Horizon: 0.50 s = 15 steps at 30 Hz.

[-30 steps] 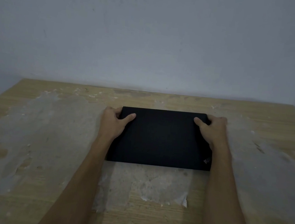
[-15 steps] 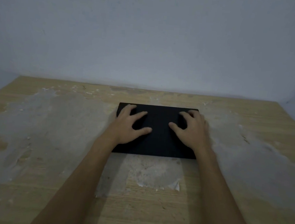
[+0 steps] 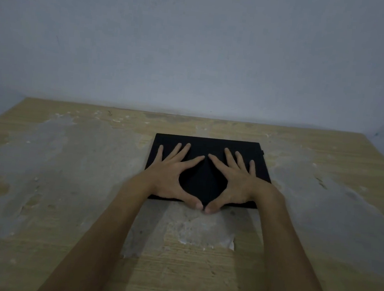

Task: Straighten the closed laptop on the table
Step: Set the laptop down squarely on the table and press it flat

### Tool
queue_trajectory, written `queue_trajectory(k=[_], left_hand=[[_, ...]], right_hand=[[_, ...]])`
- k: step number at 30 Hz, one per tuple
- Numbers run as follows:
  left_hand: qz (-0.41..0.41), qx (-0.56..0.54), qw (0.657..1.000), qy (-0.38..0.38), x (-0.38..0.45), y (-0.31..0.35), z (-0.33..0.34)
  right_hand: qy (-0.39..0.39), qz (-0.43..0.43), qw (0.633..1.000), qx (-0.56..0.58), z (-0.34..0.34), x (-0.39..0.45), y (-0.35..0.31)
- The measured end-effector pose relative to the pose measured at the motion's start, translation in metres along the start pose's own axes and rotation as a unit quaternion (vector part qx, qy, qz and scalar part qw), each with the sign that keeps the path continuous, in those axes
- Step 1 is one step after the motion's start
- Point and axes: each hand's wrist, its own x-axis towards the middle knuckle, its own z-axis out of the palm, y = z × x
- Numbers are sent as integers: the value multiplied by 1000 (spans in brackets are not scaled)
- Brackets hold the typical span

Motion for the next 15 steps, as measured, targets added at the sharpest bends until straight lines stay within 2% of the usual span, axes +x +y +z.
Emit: queue_trajectory(k=[7, 10, 15], left_hand=[[27, -43, 998, 45, 3, 0, -5], [14, -63, 995, 82, 3, -6, -9], [-20, -62, 982, 178, 7, -6, 0]], right_hand=[[74, -64, 994, 49, 2, 2, 7], [135, -94, 982, 98, 2, 9, 5], [248, -95, 954, 141, 7, 21, 1]])
